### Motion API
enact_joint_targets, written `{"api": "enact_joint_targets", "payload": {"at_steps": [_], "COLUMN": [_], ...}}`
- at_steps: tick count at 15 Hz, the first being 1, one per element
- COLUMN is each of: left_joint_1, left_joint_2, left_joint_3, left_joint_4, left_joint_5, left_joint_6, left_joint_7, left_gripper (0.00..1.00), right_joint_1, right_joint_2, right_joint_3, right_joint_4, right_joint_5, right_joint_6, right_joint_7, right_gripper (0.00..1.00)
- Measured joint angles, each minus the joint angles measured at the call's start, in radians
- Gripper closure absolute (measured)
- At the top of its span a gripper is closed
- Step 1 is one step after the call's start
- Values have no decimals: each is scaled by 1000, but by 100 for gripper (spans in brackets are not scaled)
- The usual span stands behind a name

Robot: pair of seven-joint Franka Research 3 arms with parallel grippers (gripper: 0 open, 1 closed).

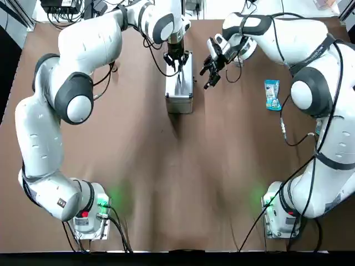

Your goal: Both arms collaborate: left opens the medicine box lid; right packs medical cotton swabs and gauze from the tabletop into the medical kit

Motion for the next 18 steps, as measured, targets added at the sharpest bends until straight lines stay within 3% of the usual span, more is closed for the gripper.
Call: {"api": "enact_joint_targets", "payload": {"at_steps": [2, 5, 6, 8, 12, 14, 18], "left_joint_1": [0, -1, -2, -4, -4, -4, -4], "left_joint_2": [0, 0, 0, 0, 1, 1, 1], "left_joint_3": [0, -1, -2, -1, -1, -1, -1], "left_joint_4": [1, 2, 2, 3, 3, 3, 4], "left_joint_5": [0, 1, 1, 1, 1, 1, 1], "left_joint_6": [0, 1, 4, 5, 5, 5, 4], "left_joint_7": [-11, -17, -17, -17, -17, -17, -17], "left_gripper": [81, 86, 87, 87, 87, 87, 87], "right_joint_1": [17, 28, 29, 29, 29, 29, 29], "right_joint_2": [13, 32, 37, 39, 43, 51, 62], "right_joint_3": [0, 0, 0, -3, -5, -8, -9], "right_joint_4": [8, 17, 21, 25, 28, 35, 44], "right_joint_5": [41, 76, 83, 93, 95, 97, 99], "right_joint_6": [8, 8, 9, 14, 15, 16, 18], "right_joint_7": [-29, -58, -73, -84, -94, -100, -106], "right_gripper": [0, 2, 2, 13, 19, 30, 34]}}
